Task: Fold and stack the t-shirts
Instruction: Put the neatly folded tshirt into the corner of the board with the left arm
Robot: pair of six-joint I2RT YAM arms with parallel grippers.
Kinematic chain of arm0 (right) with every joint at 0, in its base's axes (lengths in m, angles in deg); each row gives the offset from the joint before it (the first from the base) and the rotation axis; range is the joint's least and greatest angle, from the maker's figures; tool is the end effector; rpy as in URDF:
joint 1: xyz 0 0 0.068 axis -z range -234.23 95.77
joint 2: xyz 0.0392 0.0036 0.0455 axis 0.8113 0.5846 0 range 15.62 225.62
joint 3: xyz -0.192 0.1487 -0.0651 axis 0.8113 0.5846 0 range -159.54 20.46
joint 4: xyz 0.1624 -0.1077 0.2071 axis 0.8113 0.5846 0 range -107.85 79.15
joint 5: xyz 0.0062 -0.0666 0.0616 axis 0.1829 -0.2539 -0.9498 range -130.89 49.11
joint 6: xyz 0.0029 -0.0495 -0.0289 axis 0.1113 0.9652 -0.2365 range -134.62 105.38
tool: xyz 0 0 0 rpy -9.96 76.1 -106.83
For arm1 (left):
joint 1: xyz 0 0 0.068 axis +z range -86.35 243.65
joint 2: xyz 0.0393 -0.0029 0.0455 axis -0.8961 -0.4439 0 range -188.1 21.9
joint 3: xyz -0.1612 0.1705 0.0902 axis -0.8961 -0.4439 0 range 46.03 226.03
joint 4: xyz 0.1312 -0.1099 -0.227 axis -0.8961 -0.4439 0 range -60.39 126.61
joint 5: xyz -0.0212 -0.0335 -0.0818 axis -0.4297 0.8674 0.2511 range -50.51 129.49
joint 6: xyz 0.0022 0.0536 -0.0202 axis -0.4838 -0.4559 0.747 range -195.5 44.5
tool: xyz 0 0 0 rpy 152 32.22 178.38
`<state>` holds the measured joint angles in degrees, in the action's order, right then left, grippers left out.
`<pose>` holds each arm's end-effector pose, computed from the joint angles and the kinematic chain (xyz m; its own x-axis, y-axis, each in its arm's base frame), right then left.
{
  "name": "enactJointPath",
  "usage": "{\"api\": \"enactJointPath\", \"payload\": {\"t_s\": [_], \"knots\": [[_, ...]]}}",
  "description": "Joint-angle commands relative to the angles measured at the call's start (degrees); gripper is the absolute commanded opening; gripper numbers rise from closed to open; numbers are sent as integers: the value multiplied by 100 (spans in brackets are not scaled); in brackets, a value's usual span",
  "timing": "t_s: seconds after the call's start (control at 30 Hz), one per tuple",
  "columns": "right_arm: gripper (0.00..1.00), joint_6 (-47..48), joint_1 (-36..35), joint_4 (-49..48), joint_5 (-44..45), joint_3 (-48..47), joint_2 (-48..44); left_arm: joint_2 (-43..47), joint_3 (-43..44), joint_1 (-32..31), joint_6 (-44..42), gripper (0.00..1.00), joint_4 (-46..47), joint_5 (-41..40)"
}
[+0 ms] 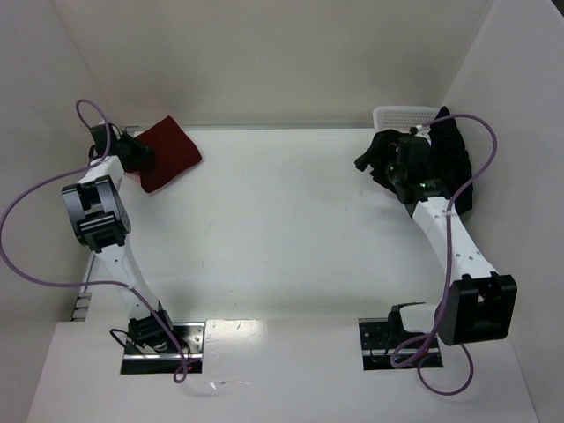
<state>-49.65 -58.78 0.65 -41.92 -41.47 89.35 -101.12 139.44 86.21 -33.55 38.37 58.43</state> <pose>0.3260 0.0267 0.2914 -0.4662 0.5386 -0.7018 0.2109 0.8381 0.5030 0.4805 0.1854 0.1828 -0.2553 -0.7909 -0.5561 -0.3613 0.6116 -0.7039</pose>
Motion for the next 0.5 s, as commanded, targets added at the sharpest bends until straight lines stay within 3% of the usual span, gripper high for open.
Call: {"api": "enactJointPath", "payload": {"t_s": [0.0, 0.07, 0.2, 0.37, 0.4, 0.47], "knots": [[100, 136, 51, 171, 192, -188, -263, -301, 467, -130, 121, 24, -235, -468], [100, 84, 113, 171, 192, -188, -263, -301, 678, -252, -63, 34, -936, -1238], [100, 22, 498, 224, 61, -240, -185, -240, 802, -253, -240, 43, -1538, -2183], [100, 188, 781, 337, -10, -731, 271, 137, 802, -200, -293, 69, -1565, -2369], [100, 241, 851, 408, -10, -1037, 386, 277, 941, -200, -424, 80, -1565, -2369], [100, 382, 922, 583, 94, -1329, 693, 436, 1091, -200, -539, 86, -1695, -2369]]}}
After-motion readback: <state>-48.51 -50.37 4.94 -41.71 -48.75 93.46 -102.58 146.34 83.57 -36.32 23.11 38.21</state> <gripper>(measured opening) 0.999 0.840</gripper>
